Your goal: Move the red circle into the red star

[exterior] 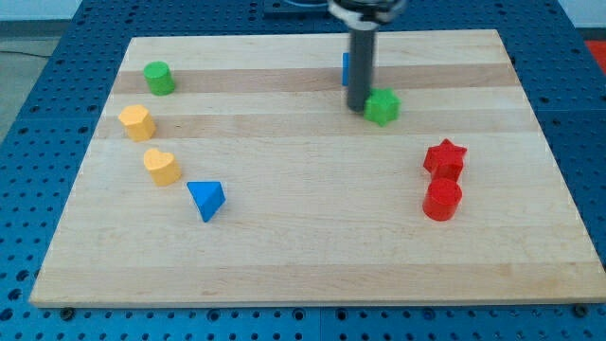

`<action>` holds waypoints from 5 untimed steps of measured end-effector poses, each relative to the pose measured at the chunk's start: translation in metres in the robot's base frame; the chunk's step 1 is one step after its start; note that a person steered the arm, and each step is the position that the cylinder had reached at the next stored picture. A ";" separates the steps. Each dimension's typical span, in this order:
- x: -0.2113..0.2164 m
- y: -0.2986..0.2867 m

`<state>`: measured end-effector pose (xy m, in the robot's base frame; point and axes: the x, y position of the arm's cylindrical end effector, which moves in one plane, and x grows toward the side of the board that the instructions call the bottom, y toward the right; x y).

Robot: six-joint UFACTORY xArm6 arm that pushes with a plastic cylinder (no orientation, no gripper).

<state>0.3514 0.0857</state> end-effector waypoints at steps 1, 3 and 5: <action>0.011 0.059; 0.051 0.037; 0.191 -0.005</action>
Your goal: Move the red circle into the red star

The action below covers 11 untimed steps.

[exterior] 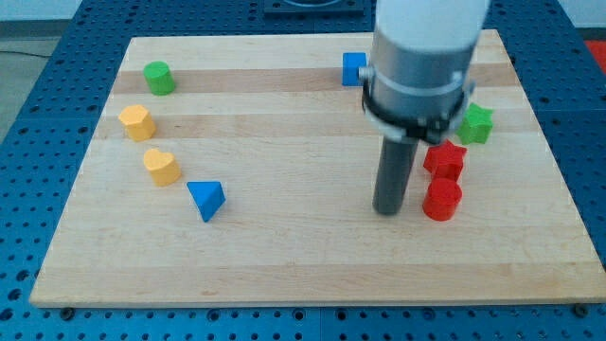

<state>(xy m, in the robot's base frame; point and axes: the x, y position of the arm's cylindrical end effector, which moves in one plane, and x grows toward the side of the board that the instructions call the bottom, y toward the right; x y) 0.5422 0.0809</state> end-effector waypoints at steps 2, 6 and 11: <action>-0.023 0.059; -0.104 0.065; -0.113 -0.001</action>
